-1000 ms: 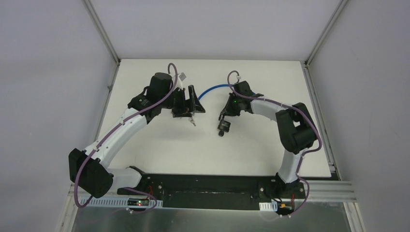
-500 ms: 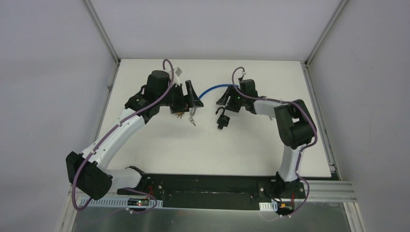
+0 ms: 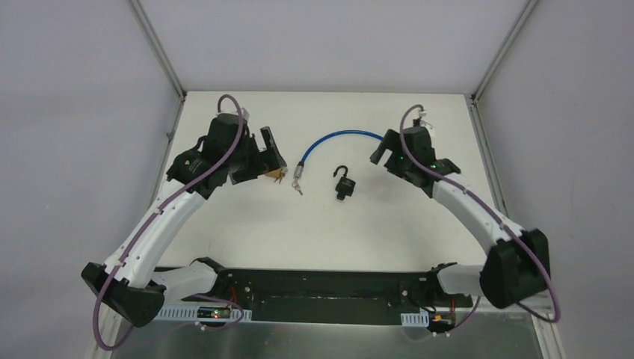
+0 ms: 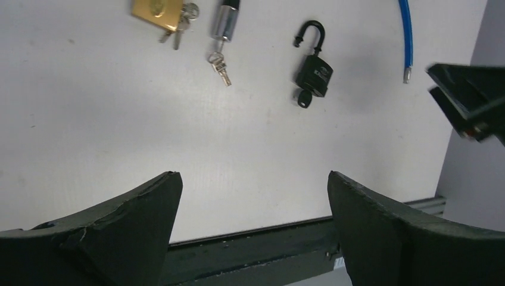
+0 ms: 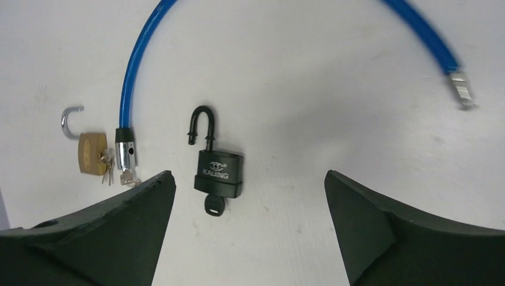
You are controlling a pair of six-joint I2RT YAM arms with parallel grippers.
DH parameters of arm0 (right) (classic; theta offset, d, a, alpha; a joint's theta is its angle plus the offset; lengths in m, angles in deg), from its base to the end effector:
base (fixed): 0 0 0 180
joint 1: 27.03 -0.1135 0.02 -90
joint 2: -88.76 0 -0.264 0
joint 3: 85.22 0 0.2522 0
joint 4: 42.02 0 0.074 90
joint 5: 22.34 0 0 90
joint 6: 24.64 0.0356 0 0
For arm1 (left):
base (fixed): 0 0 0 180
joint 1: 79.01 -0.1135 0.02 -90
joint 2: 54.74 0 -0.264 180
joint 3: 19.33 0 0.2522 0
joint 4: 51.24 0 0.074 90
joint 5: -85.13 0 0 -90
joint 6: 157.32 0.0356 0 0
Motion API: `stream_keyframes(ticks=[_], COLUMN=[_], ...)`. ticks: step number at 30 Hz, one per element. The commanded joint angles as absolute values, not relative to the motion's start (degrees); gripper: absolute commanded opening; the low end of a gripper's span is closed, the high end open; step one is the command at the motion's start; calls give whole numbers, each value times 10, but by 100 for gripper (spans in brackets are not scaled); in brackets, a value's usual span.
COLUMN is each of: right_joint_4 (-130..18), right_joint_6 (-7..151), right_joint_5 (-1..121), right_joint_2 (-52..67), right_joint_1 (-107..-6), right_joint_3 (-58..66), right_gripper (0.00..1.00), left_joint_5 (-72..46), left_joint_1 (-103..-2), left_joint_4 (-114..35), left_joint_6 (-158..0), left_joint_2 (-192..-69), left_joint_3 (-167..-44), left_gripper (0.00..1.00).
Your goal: Unlock with the key
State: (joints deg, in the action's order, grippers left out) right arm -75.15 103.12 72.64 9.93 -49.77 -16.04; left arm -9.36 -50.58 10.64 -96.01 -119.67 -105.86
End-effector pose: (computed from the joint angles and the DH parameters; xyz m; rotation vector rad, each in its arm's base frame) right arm 0.2759 0.1123 0.2559 0.3519 2.3274 0.4298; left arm 0.1976 -0.1101 0.3747 0.0373 2.3463 -0.6005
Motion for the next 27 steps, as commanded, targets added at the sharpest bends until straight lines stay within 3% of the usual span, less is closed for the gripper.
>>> stream_keyframes(ticks=[1,9,15,27], right_joint_4=[-975,-1194,-1204,-1255], right_joint_6=[1067,1039,982,943], right_joint_5=[931,1104,1129,1120], right_joint_2=[238,446,557,594], right_joint_1=[-496,-496,-496,-496], right_joint_3=[-153,-71,-24,43], right_gripper=[100,100,100,100], left_joint_5=[24,139,160,200], left_joint_1=[-508,-507,-507,-507], left_joint_4=[175,216,291,385], left_joint_6=[-940,-915,-912,-944], left_joint_2=[-1147,-1054,-980,-920], left_joint_3=[-1083,-1080,-1114,-1155], left_gripper=[97,99,99,99])
